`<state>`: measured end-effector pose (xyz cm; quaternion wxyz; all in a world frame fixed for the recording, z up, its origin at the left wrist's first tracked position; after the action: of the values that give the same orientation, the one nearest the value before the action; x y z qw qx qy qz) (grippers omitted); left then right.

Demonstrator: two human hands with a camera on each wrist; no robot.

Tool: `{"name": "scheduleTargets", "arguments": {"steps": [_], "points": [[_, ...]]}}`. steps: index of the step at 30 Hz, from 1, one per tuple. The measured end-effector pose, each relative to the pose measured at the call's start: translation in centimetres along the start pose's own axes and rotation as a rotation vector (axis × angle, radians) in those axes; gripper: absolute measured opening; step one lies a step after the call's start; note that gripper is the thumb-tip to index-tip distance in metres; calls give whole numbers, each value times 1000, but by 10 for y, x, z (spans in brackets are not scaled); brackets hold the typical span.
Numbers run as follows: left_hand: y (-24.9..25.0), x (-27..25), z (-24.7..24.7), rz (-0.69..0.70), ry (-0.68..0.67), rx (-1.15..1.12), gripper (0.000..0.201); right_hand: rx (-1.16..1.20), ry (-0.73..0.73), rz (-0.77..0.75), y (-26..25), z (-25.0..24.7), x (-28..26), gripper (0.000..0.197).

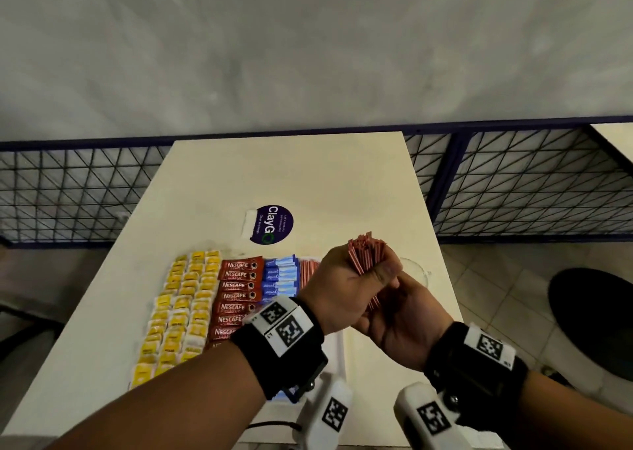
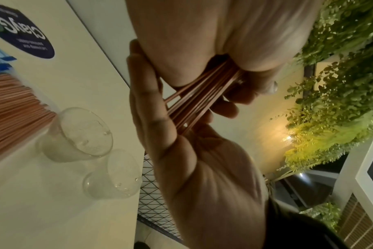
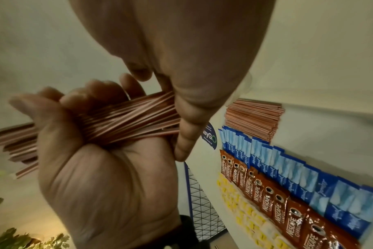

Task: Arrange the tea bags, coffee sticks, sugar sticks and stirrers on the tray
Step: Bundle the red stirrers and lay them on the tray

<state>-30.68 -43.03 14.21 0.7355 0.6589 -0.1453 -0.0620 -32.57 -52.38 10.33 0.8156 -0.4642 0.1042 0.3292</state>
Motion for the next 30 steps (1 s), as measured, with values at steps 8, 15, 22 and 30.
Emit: {"name": "scheduleTargets", "arguments": {"steps": [8,15,22,30], "points": [[4,0,-19,-39,-221,828,24,-270,213,-121,-22,-25,8,60],[-11,-6,-1,-96,-460,1377,22,-699,294,-254,-35,11,12,58],[-3,-9,-31,-152,-120,839,25,-549,166,-390,-27,15,17,39],[0,-26,-32,-293,-43,350,21,-740,125,-340,-20,30,34,24]]}}
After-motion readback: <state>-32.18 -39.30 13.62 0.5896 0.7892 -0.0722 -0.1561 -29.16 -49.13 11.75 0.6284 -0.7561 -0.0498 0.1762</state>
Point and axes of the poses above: each hand's wrist, its own x-axis towards the middle knuckle, its own z-axis out of the palm, y = z × x, the point moved 4 cm from there along x, towards the middle knuckle, and after that the axes turned 15 degrees about -x, right-handed, at the moved point
